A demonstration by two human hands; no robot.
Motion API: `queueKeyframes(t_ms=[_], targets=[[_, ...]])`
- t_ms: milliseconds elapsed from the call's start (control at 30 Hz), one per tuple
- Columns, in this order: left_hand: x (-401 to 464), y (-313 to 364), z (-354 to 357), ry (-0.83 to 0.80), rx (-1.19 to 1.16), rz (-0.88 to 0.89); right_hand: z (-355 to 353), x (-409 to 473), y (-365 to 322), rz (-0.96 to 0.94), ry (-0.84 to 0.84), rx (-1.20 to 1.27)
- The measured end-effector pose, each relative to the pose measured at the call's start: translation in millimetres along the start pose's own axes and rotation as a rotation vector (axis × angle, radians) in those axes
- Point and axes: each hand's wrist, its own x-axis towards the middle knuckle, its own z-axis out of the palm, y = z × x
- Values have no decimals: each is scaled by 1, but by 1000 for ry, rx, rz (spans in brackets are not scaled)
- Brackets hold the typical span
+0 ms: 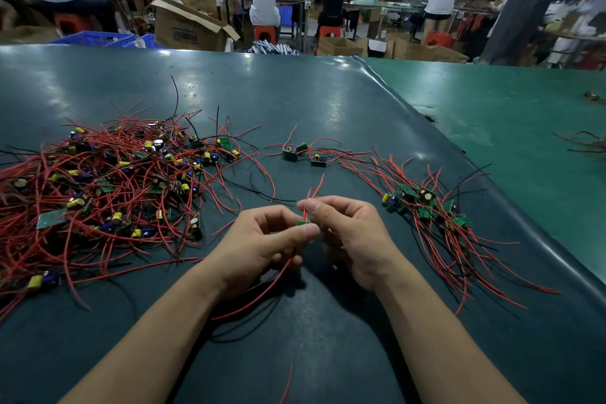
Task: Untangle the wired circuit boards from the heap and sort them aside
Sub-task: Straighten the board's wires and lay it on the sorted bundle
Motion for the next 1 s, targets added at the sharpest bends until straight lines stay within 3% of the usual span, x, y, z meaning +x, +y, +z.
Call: queueKeyframes(t_ms=[267, 533, 633, 733, 800, 1000], targets=[[-1, 2, 3, -8, 31, 32, -1, 2, 1, 57, -11, 72], [-3, 5, 4, -11, 41, 32, -10, 11, 0, -22, 260, 119], [-3, 3, 2, -13, 40, 44, -11, 9, -1, 20, 138, 165], [-2, 0, 3, -16, 80, 62, -10, 5, -1, 105, -55, 82], [-2, 0, 4, -8, 107, 77, -8, 3, 1, 122, -89, 33], [-2, 0, 0, -87, 141, 67, -15, 12, -2, 97, 147, 255]])
